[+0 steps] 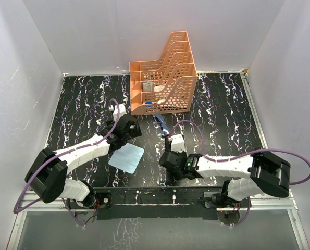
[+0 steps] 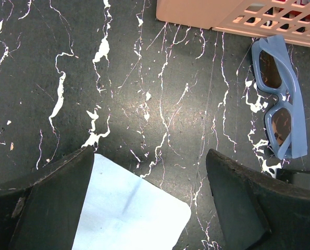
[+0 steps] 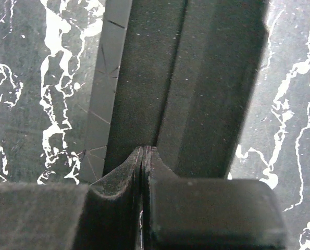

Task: Organize the sunglasses
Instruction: Move the sunglasses case to the center of the board.

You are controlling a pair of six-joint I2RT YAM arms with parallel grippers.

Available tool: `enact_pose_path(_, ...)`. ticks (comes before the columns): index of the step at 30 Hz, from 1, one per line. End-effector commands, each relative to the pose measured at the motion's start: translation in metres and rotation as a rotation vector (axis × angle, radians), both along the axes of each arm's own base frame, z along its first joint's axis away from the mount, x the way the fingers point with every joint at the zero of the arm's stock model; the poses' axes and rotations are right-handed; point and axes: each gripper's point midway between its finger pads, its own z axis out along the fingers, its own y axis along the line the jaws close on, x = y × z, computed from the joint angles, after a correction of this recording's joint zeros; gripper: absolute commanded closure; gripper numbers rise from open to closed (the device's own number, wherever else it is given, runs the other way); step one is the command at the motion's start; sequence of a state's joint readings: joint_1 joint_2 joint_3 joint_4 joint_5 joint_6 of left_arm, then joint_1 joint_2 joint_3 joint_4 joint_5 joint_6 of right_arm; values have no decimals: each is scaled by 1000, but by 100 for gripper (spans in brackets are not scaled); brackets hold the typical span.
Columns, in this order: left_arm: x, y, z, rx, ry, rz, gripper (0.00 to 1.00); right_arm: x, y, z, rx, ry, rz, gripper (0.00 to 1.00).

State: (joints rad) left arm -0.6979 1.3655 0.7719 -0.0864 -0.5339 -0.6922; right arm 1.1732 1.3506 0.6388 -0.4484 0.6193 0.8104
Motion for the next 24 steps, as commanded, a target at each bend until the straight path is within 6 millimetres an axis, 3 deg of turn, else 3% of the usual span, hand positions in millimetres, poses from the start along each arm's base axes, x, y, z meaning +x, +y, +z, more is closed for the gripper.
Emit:
enact_pose_path(1, -1, -2, 4, -9, -7, -2, 13, -5, 32, 8, 74, 11, 46, 100)
enact_pose_path(10, -1, -1, 4, -3, -9, 1, 13, -9, 69, 11, 93, 15, 97, 100)
enact_pose_path(24, -3, 3, 3, 1, -13, 4, 12, 15, 97, 9, 54, -45, 73, 100)
